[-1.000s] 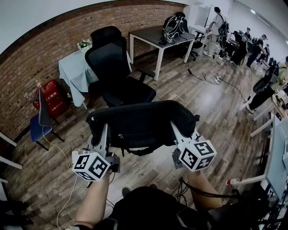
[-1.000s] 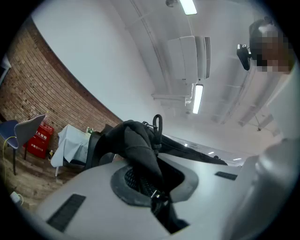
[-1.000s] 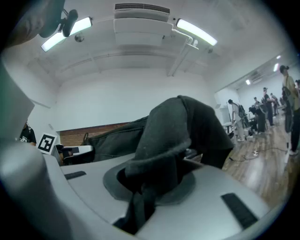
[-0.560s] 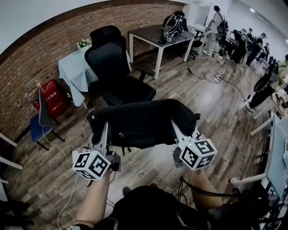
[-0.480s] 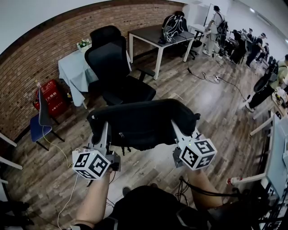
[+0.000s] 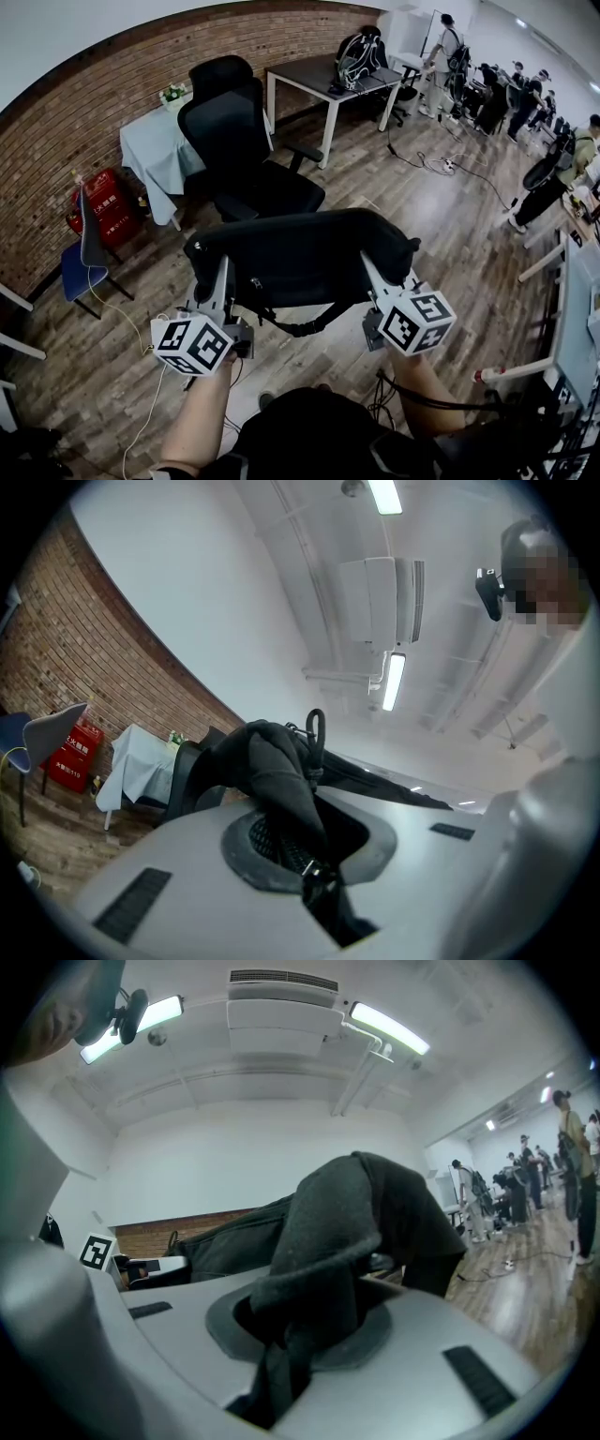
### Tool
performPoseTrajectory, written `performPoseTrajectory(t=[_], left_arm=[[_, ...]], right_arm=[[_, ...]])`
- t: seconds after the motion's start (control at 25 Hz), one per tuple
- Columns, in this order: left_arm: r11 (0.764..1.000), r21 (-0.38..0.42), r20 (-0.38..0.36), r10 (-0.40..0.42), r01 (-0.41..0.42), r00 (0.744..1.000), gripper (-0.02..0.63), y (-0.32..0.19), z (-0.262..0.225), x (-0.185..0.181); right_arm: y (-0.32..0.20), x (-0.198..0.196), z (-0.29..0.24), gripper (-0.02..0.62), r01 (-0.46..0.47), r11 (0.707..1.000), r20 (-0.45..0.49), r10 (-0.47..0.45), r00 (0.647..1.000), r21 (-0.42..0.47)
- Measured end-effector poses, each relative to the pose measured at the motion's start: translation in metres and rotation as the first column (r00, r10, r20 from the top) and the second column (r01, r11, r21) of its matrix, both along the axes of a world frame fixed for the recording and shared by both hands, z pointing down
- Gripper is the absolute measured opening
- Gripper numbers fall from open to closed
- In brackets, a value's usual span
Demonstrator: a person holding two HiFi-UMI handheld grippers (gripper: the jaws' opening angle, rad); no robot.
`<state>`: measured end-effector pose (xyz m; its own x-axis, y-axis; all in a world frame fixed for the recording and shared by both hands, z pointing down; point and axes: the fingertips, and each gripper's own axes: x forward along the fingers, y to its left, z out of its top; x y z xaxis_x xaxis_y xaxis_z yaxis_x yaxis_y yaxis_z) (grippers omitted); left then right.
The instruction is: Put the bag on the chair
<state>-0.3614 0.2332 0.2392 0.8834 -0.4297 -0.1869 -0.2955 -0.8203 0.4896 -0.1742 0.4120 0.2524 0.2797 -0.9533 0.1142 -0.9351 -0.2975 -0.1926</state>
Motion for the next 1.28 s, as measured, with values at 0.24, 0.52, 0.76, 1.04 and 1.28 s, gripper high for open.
performPoseTrajectory(t=[0.24,0.52,0.76,1.04,1.28], left_arm=[[0.999,-0.005,-0.001,0.038,-0.038,0.999,0.029,-0.016,0.002,-0.006],[0.998,0.001,0.013,0.064,-0.064,0.998,0.029,-0.035,0.007,-0.009],[0.999,0.001,0.024,0.044,-0.044,0.999,0.029,-0.053,0.017,0.008],[1.0,0.004,0.045,0.0,0.0,0.999,0.029,-0.081,0.022,0.049],[0.999,-0.001,0.066,-0.037,0.037,0.997,0.029,-0.102,0.022,0.098]], right_arm=[[-0.01,-0.013,0.0,0.061,-0.03,1.0,0.0,0.03,1.0,-0.008],[-0.026,-0.019,0.005,0.061,-0.048,0.999,0.007,0.048,0.999,-0.014],[-0.047,0.001,0.014,0.063,-0.031,0.999,0.019,0.031,0.999,-0.017],[-0.082,0.049,0.021,0.061,0.016,1.0,0.025,-0.016,1.0,-0.01],[-0.109,0.101,0.019,0.063,0.065,0.998,0.014,-0.065,0.998,-0.011]])
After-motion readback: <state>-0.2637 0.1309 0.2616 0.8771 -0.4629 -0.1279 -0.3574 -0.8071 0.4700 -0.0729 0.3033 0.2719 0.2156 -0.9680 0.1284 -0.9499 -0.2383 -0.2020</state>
